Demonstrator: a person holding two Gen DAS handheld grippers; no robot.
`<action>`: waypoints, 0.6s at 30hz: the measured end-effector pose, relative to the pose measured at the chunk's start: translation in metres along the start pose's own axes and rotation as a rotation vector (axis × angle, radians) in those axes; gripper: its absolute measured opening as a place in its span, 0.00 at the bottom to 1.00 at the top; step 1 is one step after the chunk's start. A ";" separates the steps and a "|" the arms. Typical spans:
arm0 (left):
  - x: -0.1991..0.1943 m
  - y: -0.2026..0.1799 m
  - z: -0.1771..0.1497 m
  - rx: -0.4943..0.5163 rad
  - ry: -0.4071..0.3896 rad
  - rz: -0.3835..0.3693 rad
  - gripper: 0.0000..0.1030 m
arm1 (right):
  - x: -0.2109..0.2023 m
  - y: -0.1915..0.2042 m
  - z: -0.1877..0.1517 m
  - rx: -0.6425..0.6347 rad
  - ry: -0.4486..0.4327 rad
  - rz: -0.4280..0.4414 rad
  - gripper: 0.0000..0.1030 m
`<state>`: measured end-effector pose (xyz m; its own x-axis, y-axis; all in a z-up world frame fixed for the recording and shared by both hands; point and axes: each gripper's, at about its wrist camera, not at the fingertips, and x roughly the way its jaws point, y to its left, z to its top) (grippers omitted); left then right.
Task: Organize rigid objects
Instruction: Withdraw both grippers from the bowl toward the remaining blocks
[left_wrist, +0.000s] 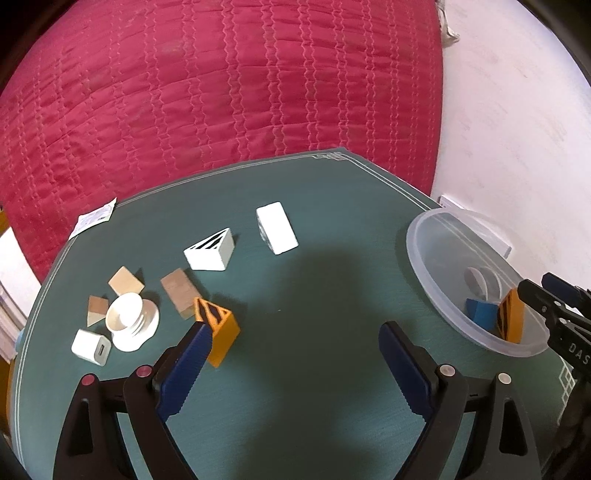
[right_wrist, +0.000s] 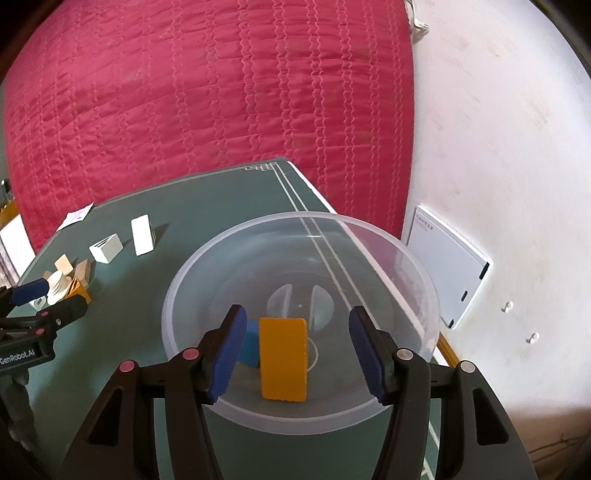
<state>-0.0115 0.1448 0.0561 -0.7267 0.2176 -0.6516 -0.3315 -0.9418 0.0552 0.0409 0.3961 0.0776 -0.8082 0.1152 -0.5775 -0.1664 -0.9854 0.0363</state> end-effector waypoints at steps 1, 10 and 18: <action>-0.001 0.003 -0.001 -0.004 0.000 0.002 0.92 | 0.000 0.002 0.000 -0.004 0.001 0.001 0.58; -0.004 0.024 -0.007 -0.043 0.004 0.024 0.92 | -0.001 0.021 -0.001 -0.038 0.013 0.020 0.58; -0.009 0.043 -0.012 -0.070 0.003 0.046 0.92 | -0.001 0.044 0.005 -0.064 0.028 0.068 0.59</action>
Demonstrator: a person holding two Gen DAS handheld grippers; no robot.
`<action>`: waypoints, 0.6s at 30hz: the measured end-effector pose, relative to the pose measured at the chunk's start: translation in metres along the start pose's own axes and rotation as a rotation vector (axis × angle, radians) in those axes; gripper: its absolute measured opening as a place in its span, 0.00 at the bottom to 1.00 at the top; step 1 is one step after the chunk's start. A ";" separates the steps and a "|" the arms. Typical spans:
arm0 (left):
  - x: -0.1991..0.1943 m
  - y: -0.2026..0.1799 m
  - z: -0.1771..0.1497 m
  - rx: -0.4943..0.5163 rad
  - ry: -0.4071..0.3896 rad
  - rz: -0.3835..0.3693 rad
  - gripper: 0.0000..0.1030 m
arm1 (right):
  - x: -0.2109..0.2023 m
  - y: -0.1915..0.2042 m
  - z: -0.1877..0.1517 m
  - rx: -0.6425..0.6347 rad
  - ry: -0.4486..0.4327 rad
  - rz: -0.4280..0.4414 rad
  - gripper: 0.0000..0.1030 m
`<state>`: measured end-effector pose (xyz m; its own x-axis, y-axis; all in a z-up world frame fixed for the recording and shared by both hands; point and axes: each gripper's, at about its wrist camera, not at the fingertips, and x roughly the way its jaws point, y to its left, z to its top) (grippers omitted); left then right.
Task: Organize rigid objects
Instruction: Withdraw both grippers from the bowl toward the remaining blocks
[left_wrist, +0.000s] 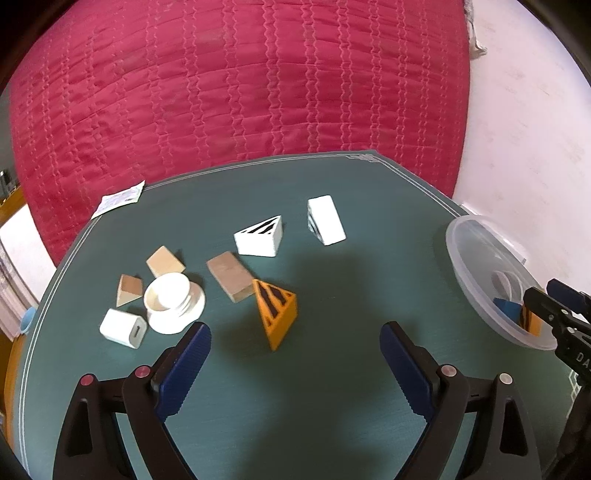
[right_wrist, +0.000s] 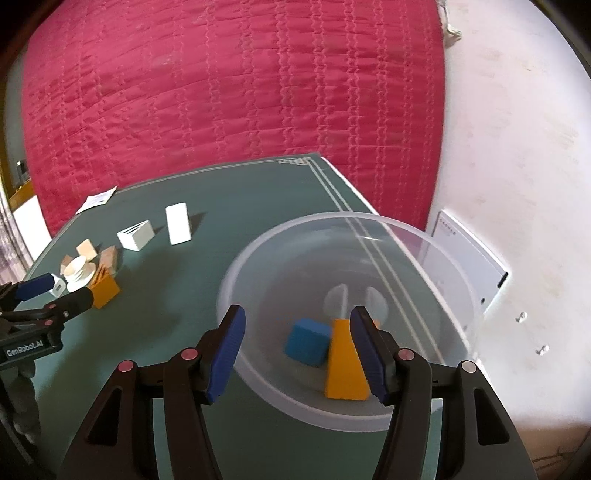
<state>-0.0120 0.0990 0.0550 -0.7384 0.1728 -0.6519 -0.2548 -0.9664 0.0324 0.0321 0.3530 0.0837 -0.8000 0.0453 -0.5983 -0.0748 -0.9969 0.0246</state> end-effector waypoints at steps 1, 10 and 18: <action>-0.001 0.003 0.000 -0.004 -0.001 0.003 0.92 | 0.000 0.004 0.001 -0.006 0.001 0.008 0.59; -0.007 0.035 -0.004 -0.033 -0.011 0.052 0.93 | 0.005 0.039 0.009 -0.061 0.015 0.071 0.59; -0.009 0.078 -0.011 -0.092 -0.001 0.118 0.93 | 0.014 0.080 0.018 -0.088 0.035 0.179 0.59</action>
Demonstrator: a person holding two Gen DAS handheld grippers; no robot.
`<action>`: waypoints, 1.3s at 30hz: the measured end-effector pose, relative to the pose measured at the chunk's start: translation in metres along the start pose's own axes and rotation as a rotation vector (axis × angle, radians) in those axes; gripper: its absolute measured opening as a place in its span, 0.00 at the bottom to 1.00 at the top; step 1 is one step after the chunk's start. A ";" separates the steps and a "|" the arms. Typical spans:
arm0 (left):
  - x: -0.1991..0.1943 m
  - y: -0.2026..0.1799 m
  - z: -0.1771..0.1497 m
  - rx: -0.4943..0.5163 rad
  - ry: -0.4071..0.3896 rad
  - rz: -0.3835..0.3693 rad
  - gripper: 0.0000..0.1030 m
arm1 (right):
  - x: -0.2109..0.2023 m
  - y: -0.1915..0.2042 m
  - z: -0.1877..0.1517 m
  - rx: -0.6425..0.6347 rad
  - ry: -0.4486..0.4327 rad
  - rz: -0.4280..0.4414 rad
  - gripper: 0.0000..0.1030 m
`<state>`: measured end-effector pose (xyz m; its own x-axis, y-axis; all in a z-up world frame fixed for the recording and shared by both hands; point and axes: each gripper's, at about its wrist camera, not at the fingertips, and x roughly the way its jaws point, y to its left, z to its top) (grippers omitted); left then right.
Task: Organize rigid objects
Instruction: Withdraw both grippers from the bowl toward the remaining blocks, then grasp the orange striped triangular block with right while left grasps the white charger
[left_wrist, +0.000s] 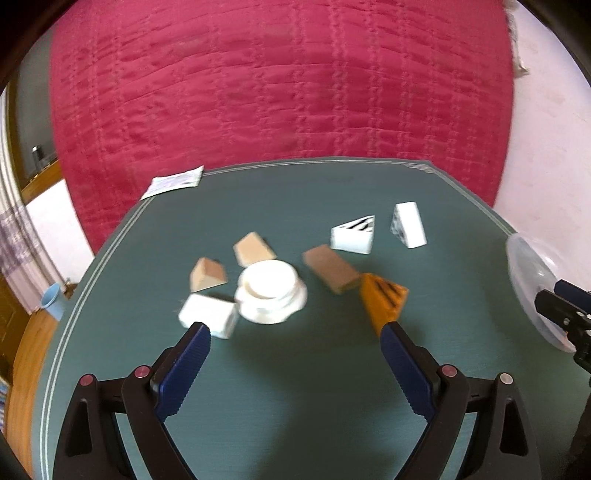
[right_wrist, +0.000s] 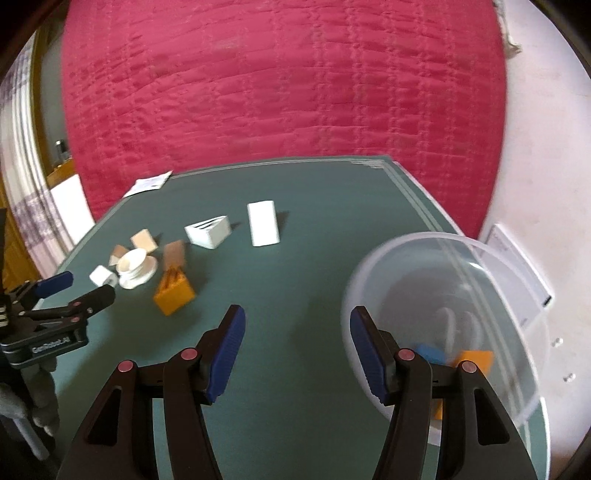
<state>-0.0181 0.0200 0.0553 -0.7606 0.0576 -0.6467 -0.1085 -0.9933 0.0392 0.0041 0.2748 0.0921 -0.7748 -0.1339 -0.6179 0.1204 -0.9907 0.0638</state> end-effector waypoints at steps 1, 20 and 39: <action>0.000 0.006 0.000 -0.008 0.002 0.011 0.93 | 0.003 0.005 0.001 -0.002 0.006 0.015 0.59; 0.019 0.089 -0.007 -0.108 0.057 0.136 0.94 | 0.082 0.085 0.018 -0.040 0.129 0.164 0.59; 0.055 0.075 0.006 -0.054 0.099 0.143 0.94 | 0.117 0.102 0.015 -0.087 0.177 0.167 0.44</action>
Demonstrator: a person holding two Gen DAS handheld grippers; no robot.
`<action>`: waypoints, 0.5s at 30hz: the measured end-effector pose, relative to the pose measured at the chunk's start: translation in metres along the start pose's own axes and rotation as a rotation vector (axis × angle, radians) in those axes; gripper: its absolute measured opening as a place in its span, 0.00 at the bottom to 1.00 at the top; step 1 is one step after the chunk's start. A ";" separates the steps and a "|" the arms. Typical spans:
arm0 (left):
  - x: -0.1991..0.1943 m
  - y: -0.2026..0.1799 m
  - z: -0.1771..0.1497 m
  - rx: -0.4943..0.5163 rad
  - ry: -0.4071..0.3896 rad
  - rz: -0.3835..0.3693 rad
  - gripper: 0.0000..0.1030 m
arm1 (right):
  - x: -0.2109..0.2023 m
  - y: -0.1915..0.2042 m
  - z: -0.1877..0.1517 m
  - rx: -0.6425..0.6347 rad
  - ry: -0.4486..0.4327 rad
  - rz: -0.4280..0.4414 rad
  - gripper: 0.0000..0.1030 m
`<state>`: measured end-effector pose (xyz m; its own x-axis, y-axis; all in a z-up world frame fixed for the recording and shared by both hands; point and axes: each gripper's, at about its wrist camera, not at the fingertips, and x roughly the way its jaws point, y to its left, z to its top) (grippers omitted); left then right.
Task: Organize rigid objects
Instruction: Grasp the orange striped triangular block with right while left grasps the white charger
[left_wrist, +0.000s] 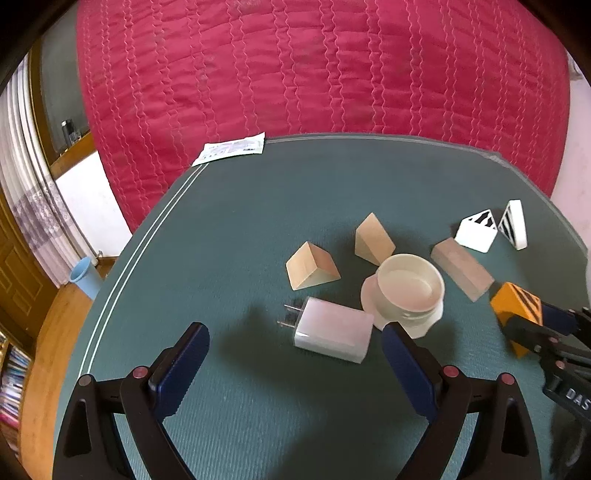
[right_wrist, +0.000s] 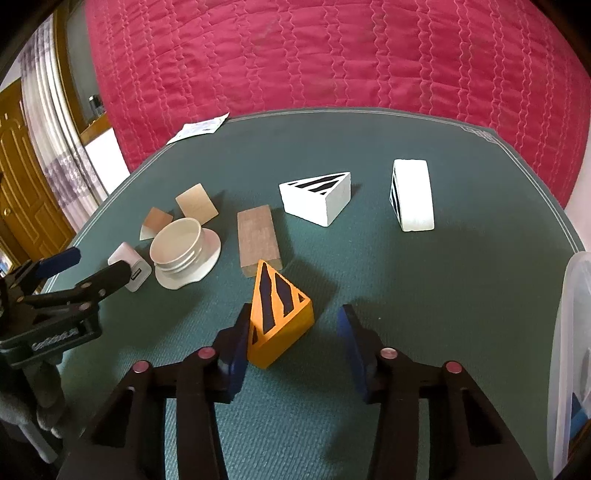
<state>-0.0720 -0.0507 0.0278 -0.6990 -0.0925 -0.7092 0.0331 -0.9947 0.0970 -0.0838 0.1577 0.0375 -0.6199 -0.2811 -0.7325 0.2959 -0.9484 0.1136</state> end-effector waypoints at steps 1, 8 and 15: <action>0.003 0.000 0.000 -0.003 0.008 -0.002 0.94 | 0.000 0.000 -0.001 -0.001 -0.001 0.001 0.43; 0.019 0.005 0.003 -0.022 0.064 -0.043 0.89 | 0.000 -0.001 -0.001 0.004 -0.002 0.004 0.43; 0.022 0.003 0.002 -0.009 0.083 -0.115 0.60 | 0.000 -0.001 -0.002 0.004 -0.002 0.005 0.43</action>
<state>-0.0885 -0.0552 0.0140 -0.6372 0.0190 -0.7704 -0.0371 -0.9993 0.0061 -0.0827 0.1586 0.0366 -0.6202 -0.2858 -0.7305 0.2960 -0.9477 0.1194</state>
